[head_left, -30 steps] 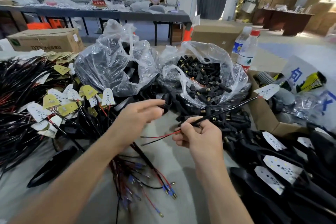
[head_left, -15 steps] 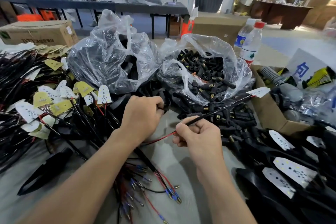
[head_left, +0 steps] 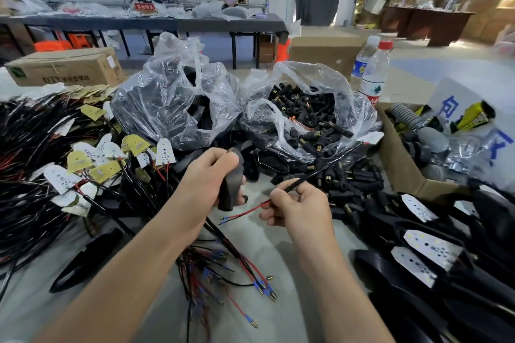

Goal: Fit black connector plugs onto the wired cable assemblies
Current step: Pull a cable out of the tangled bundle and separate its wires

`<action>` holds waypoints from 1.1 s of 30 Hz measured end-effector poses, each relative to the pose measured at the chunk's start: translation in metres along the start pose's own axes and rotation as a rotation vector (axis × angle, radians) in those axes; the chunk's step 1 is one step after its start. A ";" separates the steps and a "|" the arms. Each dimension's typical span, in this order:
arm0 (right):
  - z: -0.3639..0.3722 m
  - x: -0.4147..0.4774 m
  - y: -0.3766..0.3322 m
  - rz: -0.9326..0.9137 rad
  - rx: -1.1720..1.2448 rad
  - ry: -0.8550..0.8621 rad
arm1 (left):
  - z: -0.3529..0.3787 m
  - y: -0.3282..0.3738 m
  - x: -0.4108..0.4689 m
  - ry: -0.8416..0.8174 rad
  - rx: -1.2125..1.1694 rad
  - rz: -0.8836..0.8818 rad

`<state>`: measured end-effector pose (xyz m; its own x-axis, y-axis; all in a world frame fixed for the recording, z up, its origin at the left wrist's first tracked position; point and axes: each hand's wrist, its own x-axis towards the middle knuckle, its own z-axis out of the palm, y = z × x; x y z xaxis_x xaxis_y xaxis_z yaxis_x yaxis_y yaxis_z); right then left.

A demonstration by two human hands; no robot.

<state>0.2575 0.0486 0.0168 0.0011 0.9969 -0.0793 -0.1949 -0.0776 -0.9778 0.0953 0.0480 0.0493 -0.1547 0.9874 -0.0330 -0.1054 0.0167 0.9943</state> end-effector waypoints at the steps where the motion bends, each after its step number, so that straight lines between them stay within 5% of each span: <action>1: -0.002 0.001 0.000 -0.009 0.003 0.015 | -0.005 -0.007 -0.004 -0.015 0.060 -0.003; 7: -0.004 0.007 0.002 -0.097 0.025 0.095 | -0.024 -0.038 -0.021 -0.016 0.713 0.203; 17: -0.014 0.002 -0.002 -0.186 0.109 0.192 | -0.016 -0.057 -0.032 0.159 0.707 0.338; 28: -0.005 0.001 -0.001 -0.241 0.162 0.191 | -0.012 -0.055 -0.040 0.102 0.657 0.390; 33: -0.002 -0.005 0.000 -0.138 0.045 0.016 | -0.015 -0.053 -0.041 0.095 0.660 0.393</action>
<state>0.2593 0.0439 0.0169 0.0461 0.9976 0.0517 -0.2358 0.0611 -0.9699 0.0928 0.0041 -0.0038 -0.1459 0.9231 0.3558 0.5774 -0.2126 0.7883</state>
